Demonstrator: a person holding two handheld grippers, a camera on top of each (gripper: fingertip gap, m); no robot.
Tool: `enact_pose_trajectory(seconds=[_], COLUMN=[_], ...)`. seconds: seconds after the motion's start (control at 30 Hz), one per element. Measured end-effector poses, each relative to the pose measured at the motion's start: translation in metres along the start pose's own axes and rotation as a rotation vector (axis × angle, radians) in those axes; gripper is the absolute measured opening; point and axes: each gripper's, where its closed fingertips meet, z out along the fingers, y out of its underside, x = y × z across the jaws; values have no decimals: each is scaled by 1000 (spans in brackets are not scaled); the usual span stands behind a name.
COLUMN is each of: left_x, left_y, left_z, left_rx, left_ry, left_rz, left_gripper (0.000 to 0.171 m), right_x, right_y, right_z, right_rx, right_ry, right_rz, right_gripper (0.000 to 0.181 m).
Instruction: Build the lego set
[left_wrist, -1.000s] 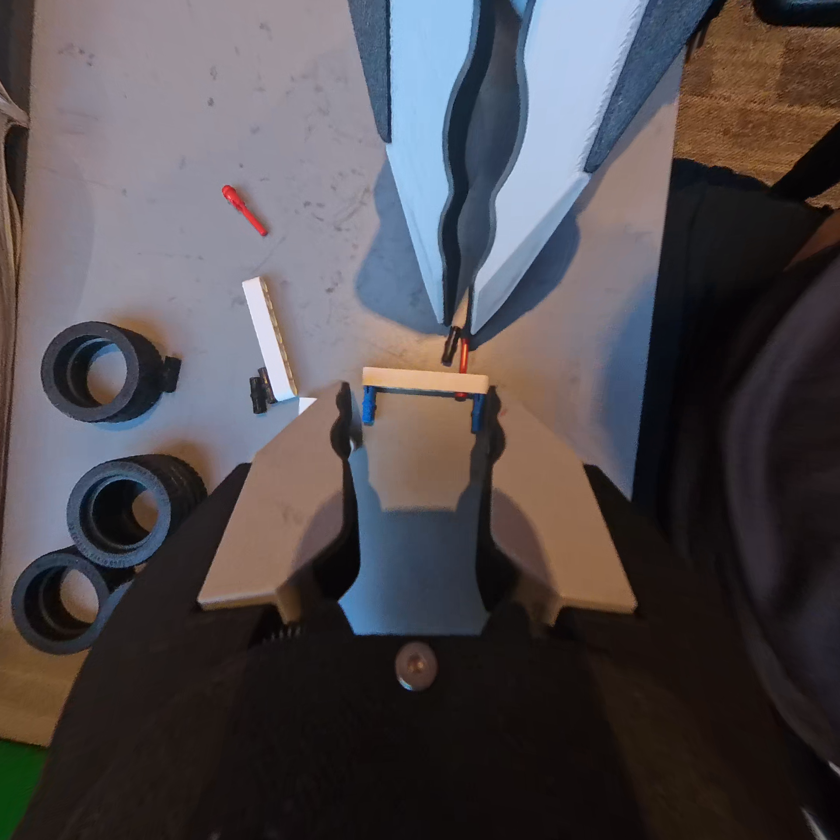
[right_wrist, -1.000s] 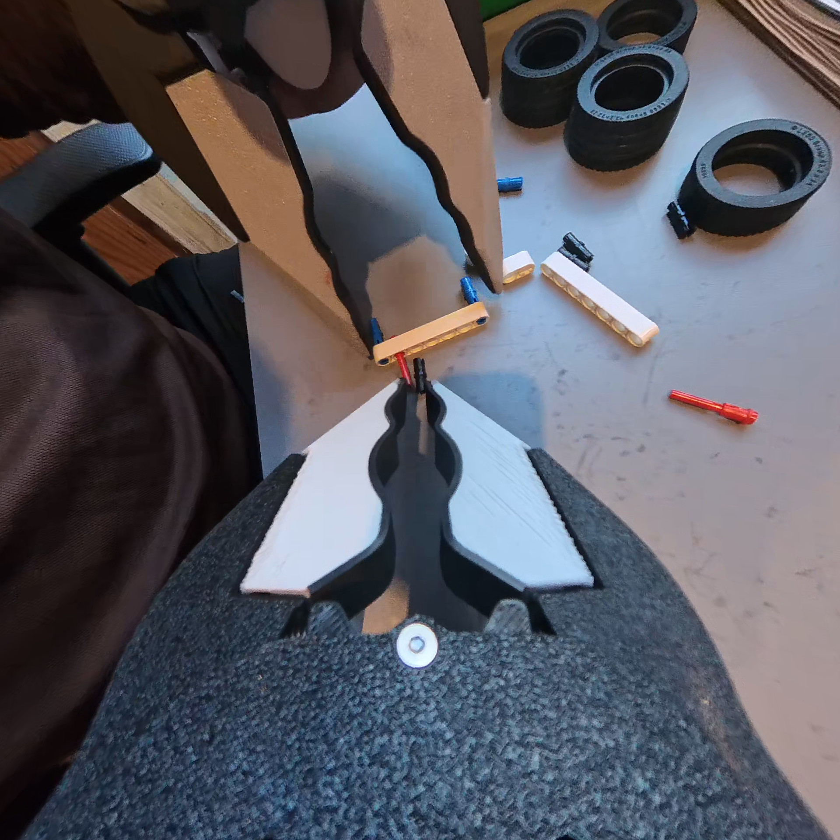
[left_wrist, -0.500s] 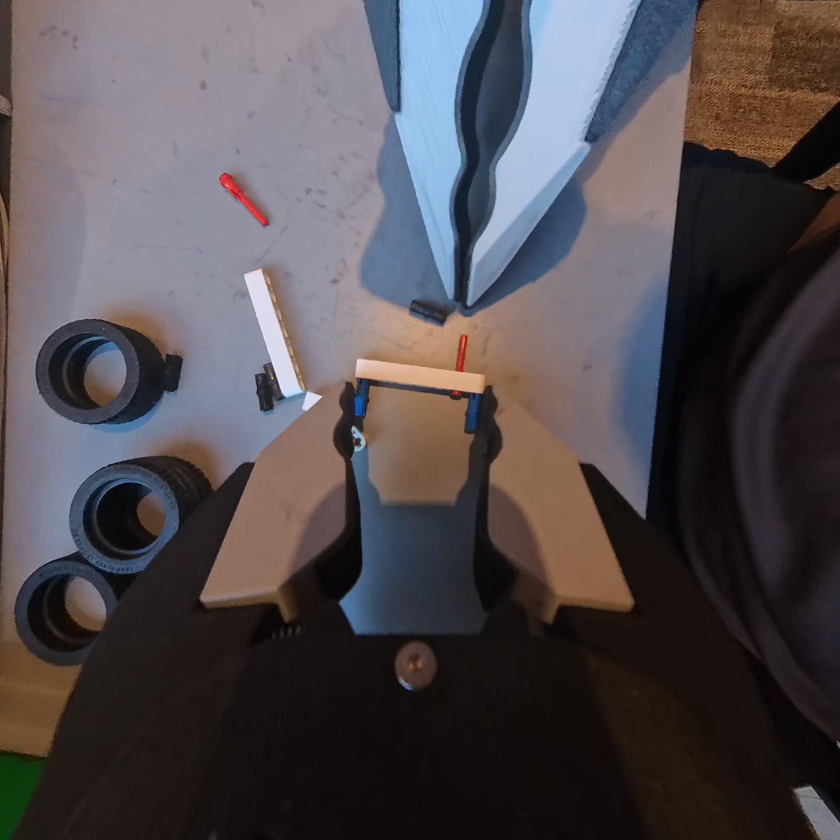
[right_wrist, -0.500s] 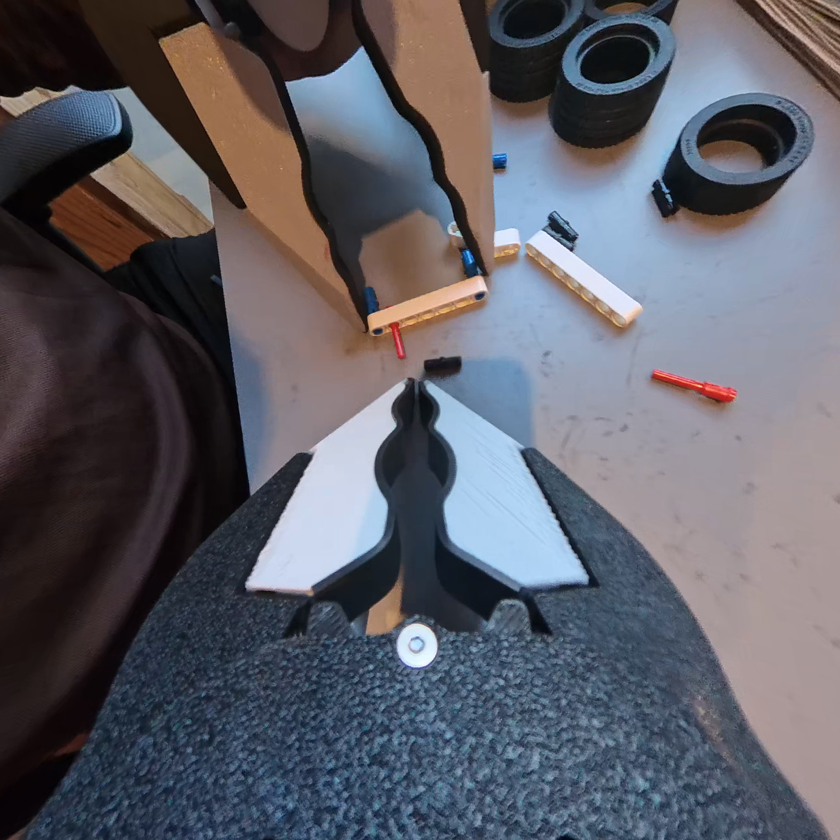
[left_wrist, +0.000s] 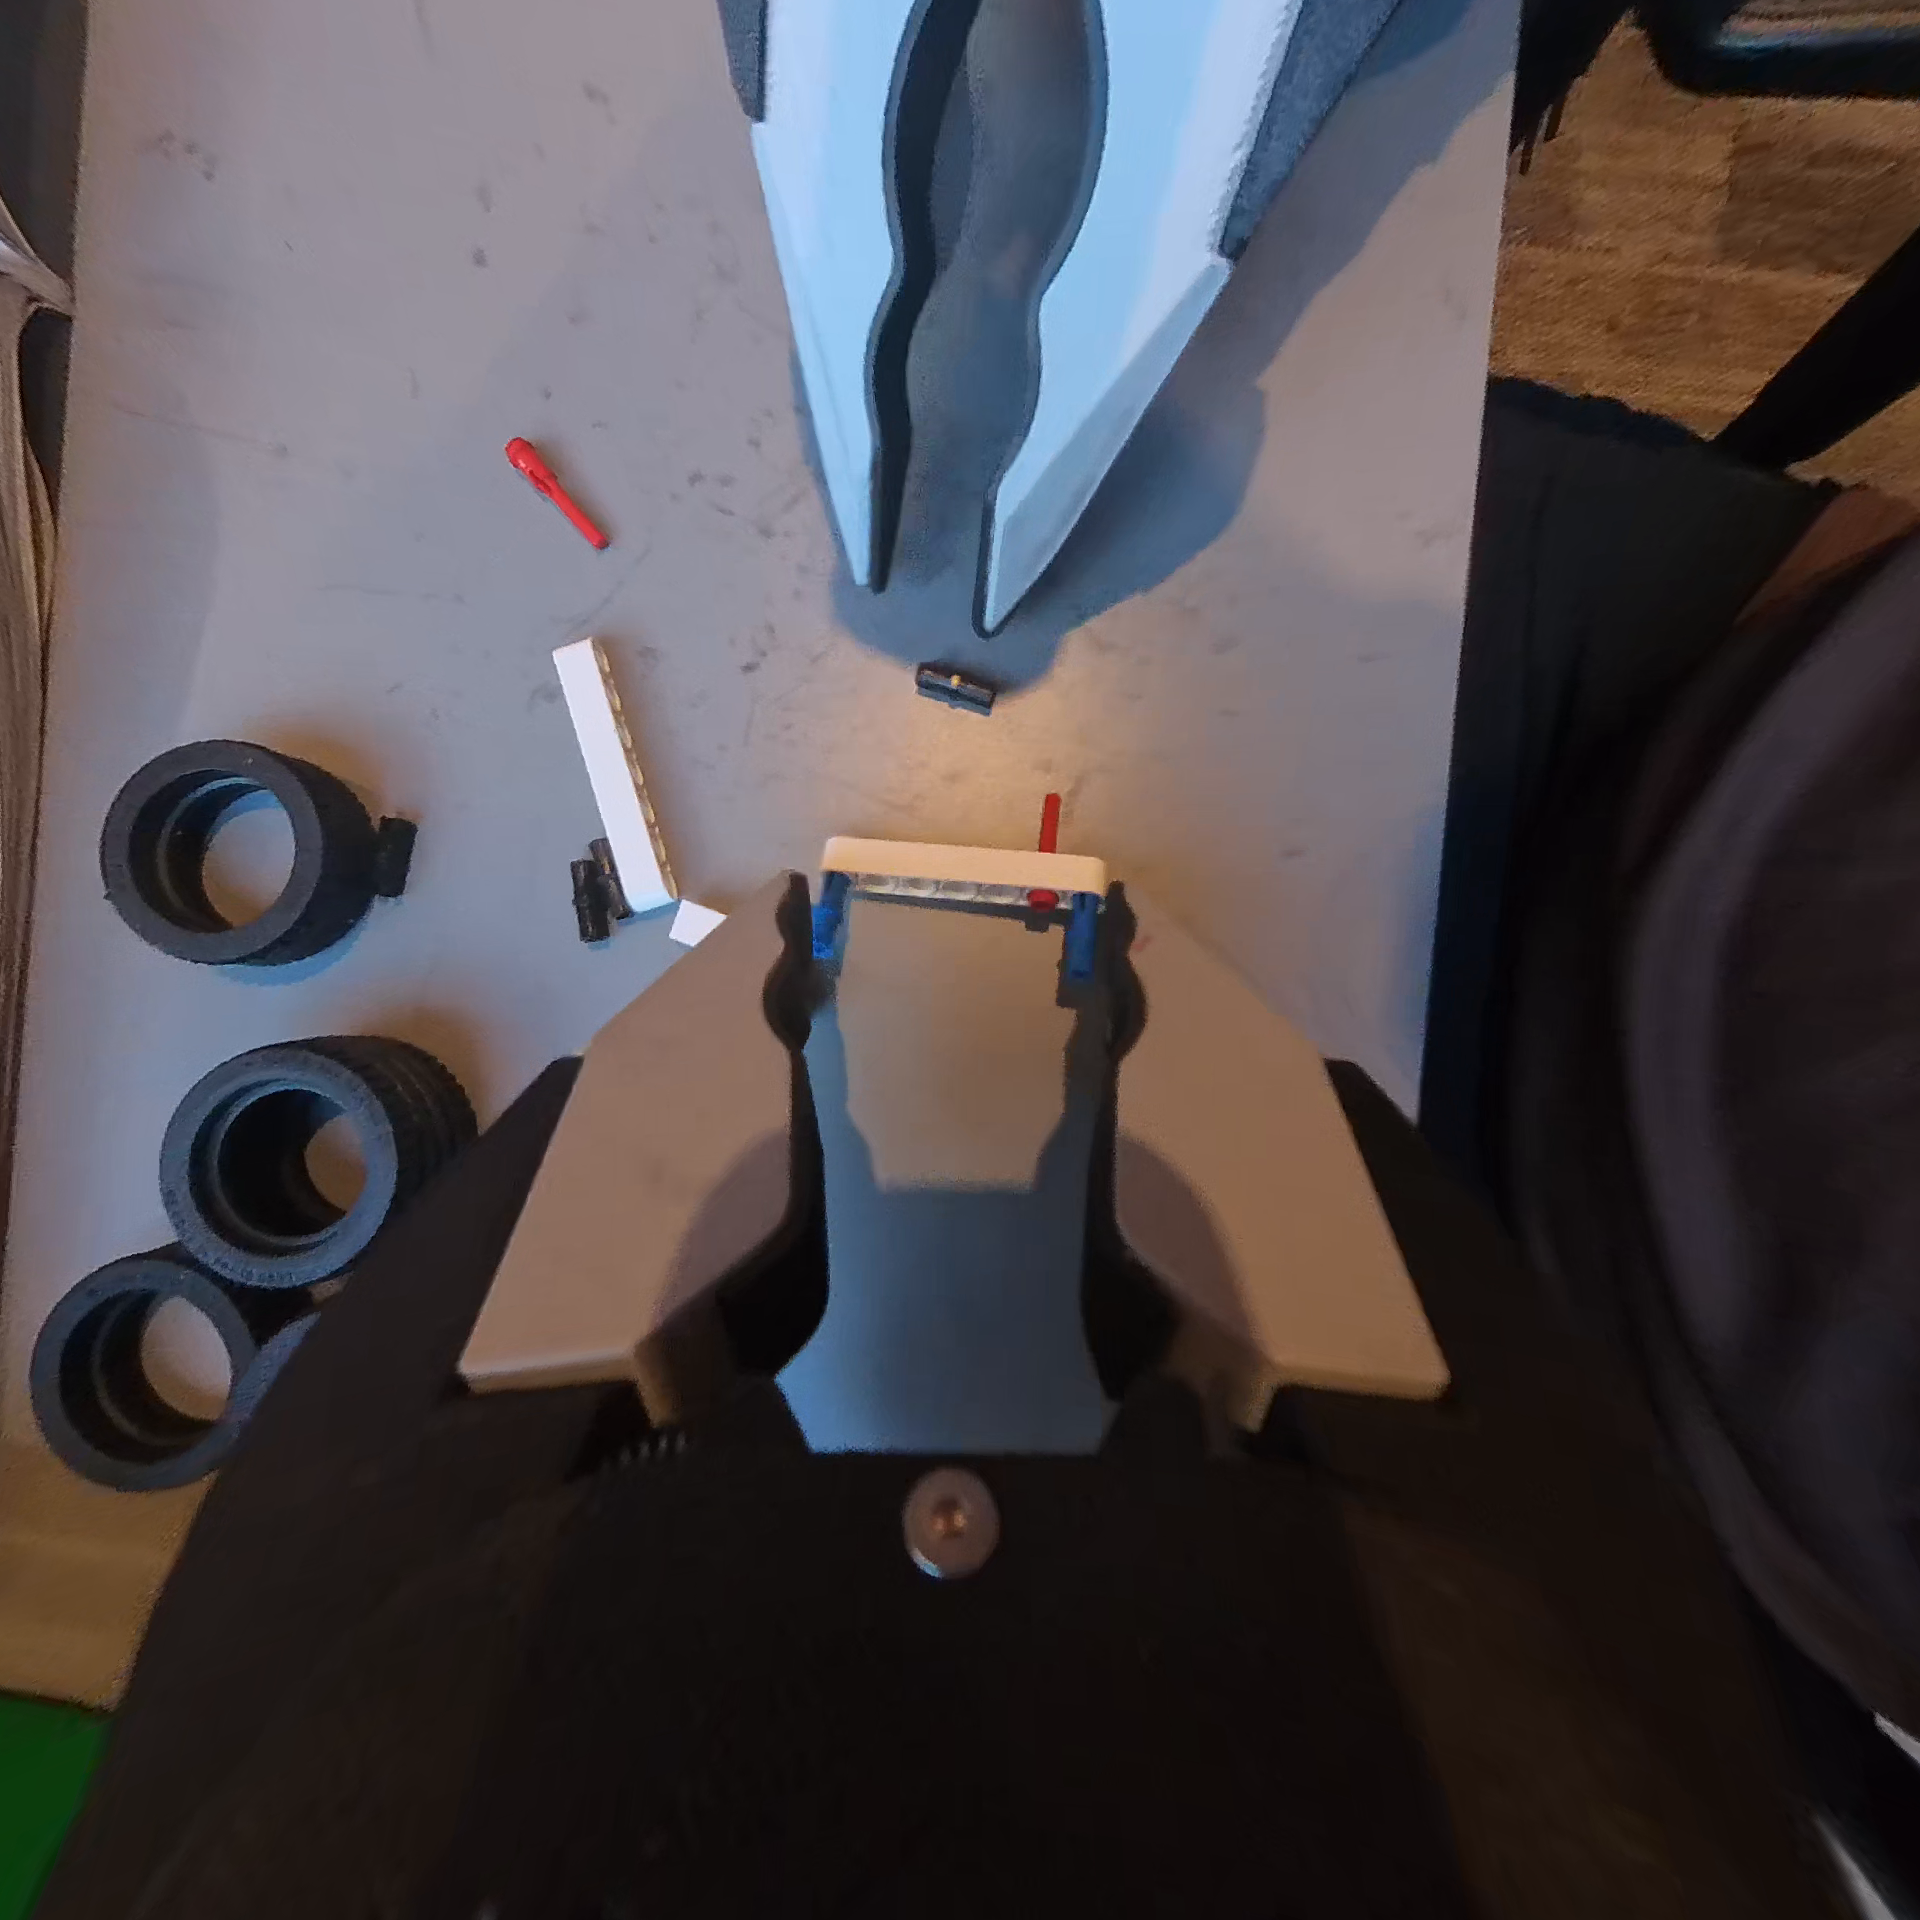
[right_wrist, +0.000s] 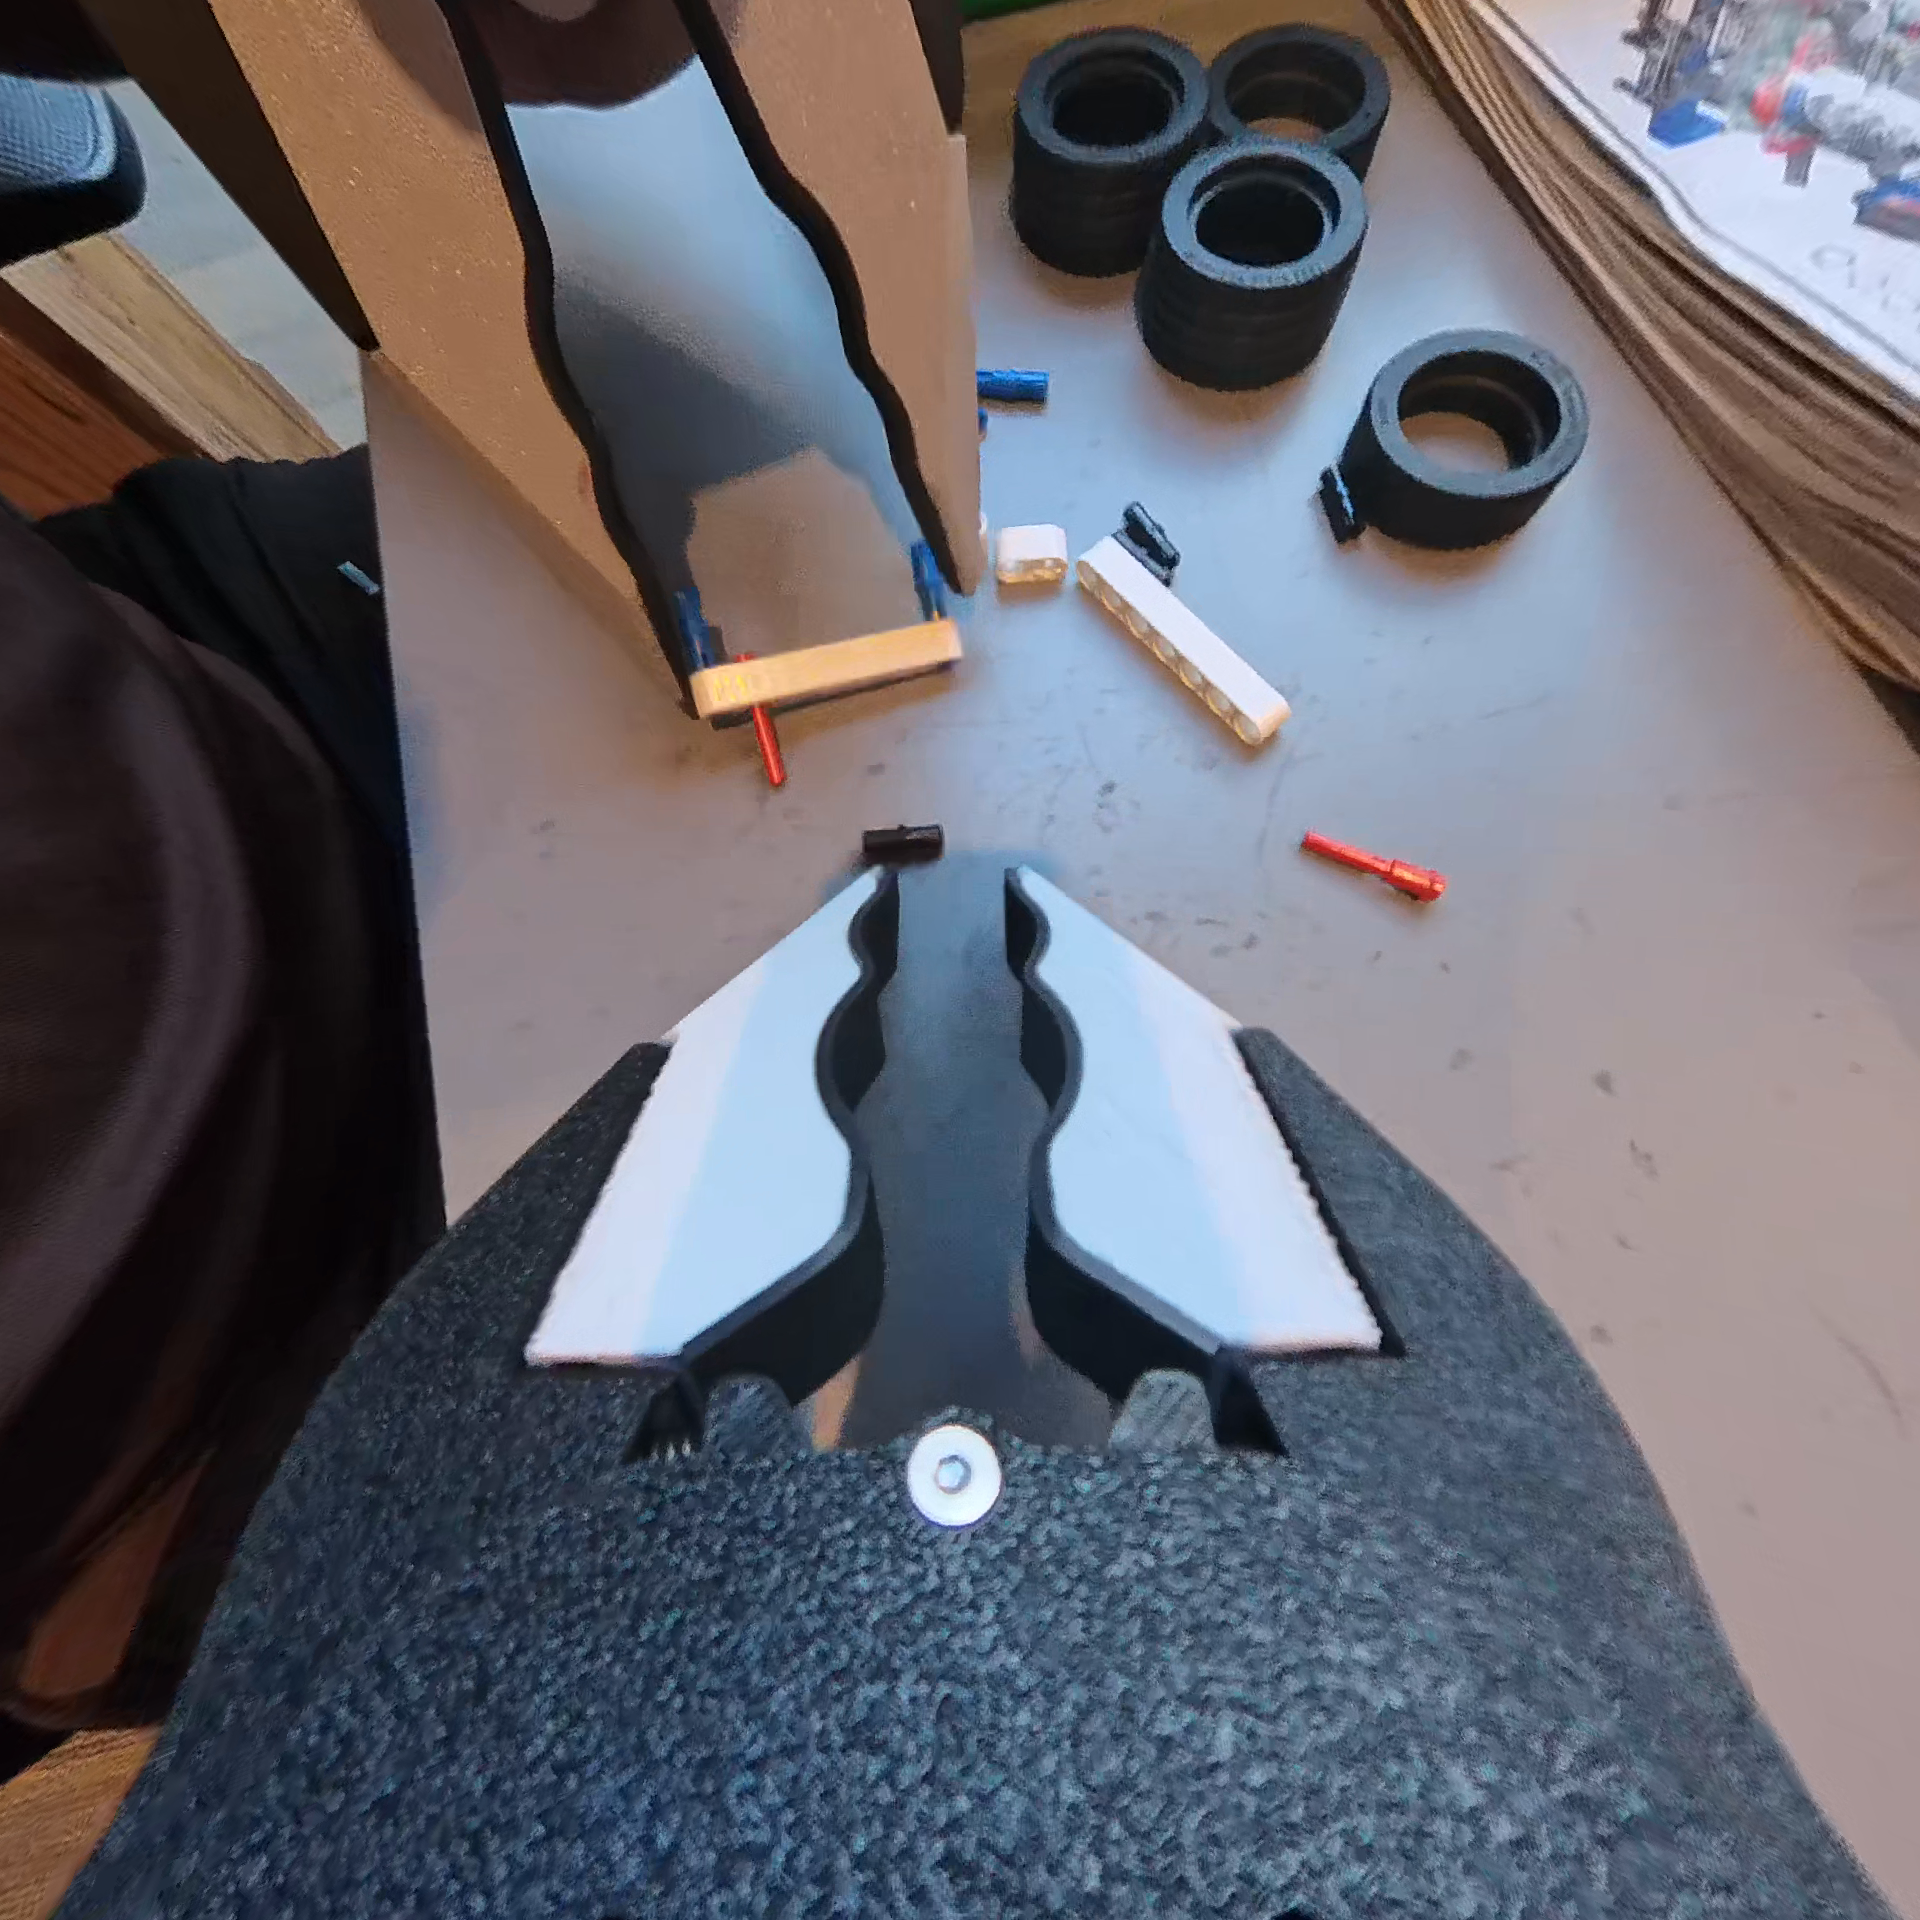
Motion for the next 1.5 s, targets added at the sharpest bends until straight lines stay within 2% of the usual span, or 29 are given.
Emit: enact_pose_trajectory(seconds=[0.17,0.53,0.63,0.73,1.03,1.27,1.43,1.5], left_x=[0,8,8,7,4,-11,-19,-19], left_y=[2,-1,1,3,-15,-40,-56,-59], left_z=[2,-3,1,1,1,-7,-13,-11], left_rx=[-11,13,4,-12,53,184,264,282], left_ry=[-10,-17,-37,-53,-131,-403,-479,-459], left_rz=[-7,-31,-40,-45,-43,62,25,6], left_gripper=[53,51,50,49,47,36,28,22], right_x=[-11,-7,-11,-11,-4,-3,-9,-10], right_y=[-3,-5,-4,-4,-8,-44,-55,-56], right_z=[6,11,15,14,7,-22,-26,-24], right_rx=[-32,-95,-94,-72,17,263,320,326], right_ry=[-83,-90,-128,-125,-106,-348,-470,-494], right_rz=[-96,-220,-236,-180,39,474,627,664], right_gripper=[27,25,16,16,16,16,15,15])
